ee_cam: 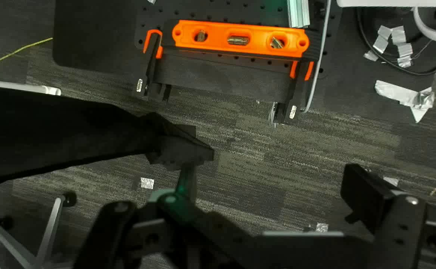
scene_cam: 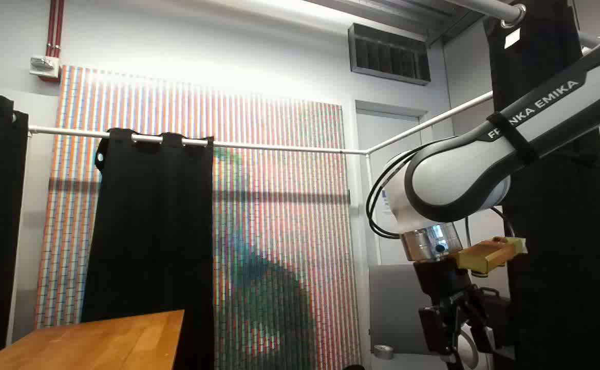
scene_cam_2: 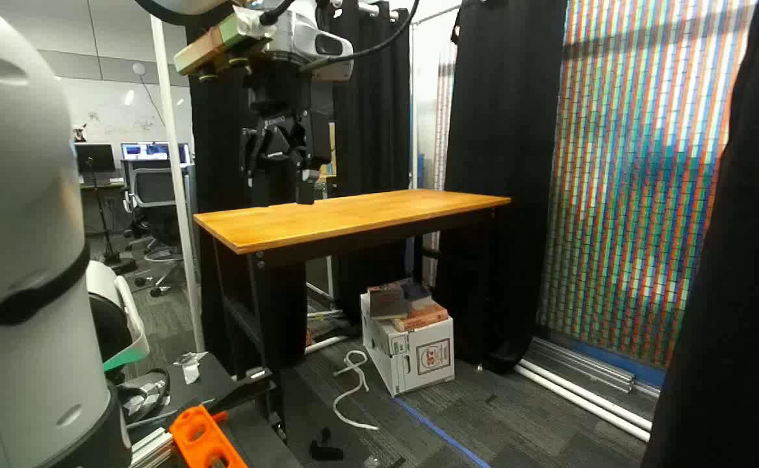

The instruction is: Draw the curtain to the left

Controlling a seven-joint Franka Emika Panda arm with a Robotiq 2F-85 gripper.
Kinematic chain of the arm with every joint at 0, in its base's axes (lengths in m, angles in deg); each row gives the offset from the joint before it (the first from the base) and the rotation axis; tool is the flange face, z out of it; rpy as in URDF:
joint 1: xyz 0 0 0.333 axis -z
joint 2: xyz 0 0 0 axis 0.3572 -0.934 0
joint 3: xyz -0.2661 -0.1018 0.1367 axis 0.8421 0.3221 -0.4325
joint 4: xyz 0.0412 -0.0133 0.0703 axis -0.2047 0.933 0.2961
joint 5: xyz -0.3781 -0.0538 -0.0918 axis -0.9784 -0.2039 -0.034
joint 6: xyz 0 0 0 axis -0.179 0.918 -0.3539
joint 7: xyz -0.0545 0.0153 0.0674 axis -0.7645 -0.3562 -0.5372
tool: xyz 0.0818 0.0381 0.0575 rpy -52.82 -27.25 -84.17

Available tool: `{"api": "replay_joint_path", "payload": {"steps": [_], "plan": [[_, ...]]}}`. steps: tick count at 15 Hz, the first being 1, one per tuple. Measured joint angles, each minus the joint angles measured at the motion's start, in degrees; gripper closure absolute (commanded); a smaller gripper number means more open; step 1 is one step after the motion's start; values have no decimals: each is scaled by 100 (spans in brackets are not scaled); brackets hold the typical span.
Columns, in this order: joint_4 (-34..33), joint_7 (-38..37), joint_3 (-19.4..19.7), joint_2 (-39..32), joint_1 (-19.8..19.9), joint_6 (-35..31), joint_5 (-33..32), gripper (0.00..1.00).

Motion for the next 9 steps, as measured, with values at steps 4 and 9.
{"api": "replay_joint_path", "payload": {"steps": [4,9], "plan": [[0,0,0,0,0,0,0,0],[0,13,0,-5,0,0,-59,0]]}}
